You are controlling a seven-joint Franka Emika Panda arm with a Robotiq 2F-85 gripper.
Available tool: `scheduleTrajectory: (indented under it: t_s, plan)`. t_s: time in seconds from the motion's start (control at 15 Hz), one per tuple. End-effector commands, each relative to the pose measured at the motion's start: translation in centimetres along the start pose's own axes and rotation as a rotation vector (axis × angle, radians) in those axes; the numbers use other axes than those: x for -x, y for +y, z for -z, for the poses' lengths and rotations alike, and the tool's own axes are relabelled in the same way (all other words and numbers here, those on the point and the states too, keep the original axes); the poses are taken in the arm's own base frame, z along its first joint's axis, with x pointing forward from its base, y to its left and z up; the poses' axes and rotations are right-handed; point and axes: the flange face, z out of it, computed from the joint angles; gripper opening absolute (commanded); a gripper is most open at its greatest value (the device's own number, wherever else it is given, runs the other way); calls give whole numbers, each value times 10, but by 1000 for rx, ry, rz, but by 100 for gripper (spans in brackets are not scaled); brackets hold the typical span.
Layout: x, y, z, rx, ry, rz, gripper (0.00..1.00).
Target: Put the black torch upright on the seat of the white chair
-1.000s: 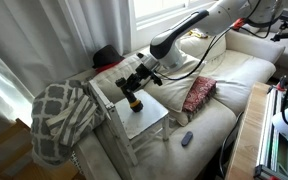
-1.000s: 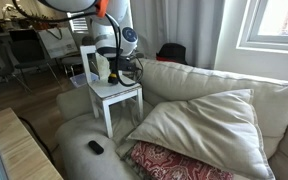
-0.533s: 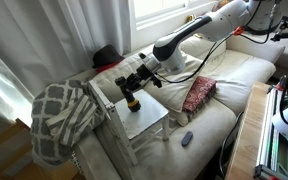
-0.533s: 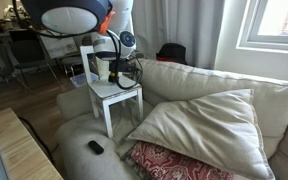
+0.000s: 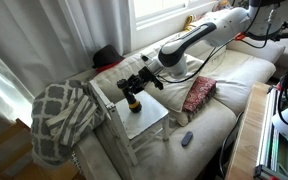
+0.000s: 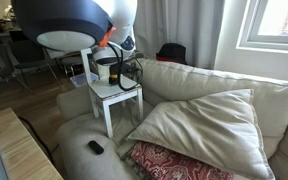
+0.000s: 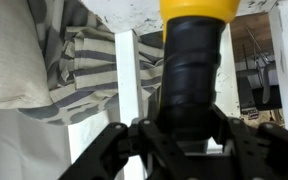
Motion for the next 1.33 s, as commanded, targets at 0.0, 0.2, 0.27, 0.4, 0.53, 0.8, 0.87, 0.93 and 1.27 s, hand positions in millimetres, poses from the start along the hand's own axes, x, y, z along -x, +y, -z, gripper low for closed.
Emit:
scheduleTrajectory:
  t_s: [0.0, 0.2, 0.27, 0.4, 0.53, 0.8, 0.87, 0.93, 1.27]
  plan:
    - [20, -6, 16, -26, -7, 8, 25]
    - [26, -11, 23, -62, -27, 1, 35]
    - [28, -12, 25, -79, -31, 0, 74]
    - [30, -12, 27, -103, -42, 1, 77]
    - [33, -14, 27, -136, -61, -2, 92]
    - [30, -12, 36, -176, -129, -9, 100]
    - [27, -11, 39, -192, -131, -10, 100]
    - [24, -7, 45, -180, -167, -42, 100]
    - [-13, 6, 90, -143, -289, -128, 100]
